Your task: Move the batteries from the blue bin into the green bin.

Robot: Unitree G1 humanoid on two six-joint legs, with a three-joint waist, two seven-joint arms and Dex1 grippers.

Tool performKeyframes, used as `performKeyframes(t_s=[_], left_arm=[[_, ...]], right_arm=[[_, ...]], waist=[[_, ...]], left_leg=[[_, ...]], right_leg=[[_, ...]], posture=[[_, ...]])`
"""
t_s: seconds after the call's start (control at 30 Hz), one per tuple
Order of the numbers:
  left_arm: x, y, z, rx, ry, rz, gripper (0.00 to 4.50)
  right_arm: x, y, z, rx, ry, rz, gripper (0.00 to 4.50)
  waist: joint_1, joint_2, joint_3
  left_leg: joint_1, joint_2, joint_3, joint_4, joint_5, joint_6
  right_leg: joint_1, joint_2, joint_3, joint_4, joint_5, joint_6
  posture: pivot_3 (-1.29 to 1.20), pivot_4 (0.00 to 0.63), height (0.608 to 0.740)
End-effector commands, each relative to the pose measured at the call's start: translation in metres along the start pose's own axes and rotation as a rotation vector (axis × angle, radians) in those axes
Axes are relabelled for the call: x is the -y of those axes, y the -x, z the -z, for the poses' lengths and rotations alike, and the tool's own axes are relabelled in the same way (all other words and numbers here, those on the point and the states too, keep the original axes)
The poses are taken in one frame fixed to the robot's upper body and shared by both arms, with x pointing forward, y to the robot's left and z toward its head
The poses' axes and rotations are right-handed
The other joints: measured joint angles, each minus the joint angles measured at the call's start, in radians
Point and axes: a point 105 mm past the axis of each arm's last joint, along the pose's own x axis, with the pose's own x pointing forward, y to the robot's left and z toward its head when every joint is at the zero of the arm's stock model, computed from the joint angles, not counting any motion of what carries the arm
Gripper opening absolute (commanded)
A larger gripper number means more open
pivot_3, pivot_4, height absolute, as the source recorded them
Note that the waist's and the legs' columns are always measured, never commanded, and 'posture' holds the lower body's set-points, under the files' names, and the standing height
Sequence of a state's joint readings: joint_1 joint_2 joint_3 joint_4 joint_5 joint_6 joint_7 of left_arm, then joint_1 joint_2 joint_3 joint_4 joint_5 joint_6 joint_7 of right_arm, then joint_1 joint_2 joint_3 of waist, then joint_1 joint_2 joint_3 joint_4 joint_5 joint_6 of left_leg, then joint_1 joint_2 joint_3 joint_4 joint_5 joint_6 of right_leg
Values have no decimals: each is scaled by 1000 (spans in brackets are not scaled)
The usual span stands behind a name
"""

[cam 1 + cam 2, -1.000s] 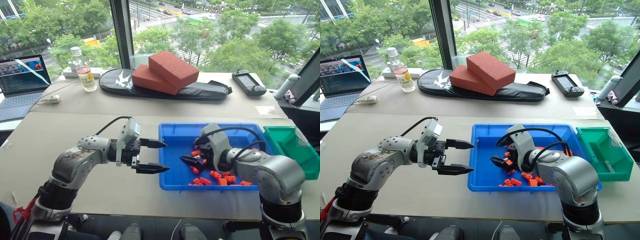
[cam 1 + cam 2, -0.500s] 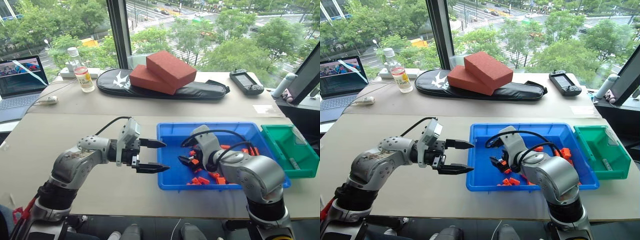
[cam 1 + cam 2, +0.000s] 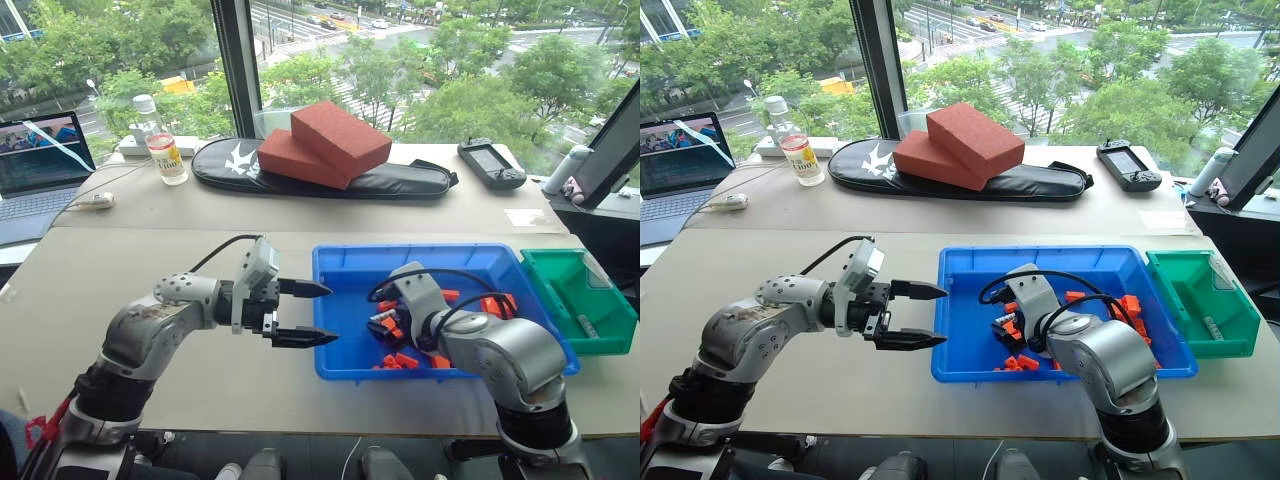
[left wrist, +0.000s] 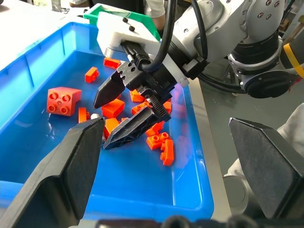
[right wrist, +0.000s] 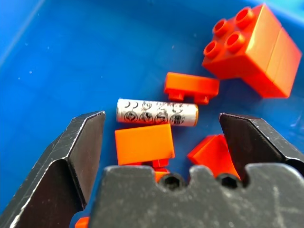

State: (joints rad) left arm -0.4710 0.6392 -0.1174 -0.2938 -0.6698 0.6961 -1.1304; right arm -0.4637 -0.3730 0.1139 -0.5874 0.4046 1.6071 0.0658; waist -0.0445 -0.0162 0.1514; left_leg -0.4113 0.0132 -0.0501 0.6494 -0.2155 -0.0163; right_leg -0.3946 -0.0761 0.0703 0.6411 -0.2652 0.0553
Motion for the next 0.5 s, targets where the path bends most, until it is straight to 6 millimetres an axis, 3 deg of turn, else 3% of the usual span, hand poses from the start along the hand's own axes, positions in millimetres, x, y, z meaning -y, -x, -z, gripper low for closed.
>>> performKeyframes(t_s=[0.03, 0.5], left_arm=[[4, 2, -10, 19, -53, 5, 4500], [4, 1, -11, 18, -57, 1, 4500]], right_arm=[[1, -1, -5, 9, 1, 3, 4451], [-2, -13, 0, -4, -13, -7, 4451]], waist=[[0, 0, 0], [0, 0, 0]], left_leg=[[0, 0, 0, 0, 0, 0], [0, 0, 0, 0, 0, 0]], right_leg=[[0, 0, 0, 0, 0, 0], [0, 0, 0, 0, 0, 0]], posture=[[0, 150, 740], [0, 150, 740]])
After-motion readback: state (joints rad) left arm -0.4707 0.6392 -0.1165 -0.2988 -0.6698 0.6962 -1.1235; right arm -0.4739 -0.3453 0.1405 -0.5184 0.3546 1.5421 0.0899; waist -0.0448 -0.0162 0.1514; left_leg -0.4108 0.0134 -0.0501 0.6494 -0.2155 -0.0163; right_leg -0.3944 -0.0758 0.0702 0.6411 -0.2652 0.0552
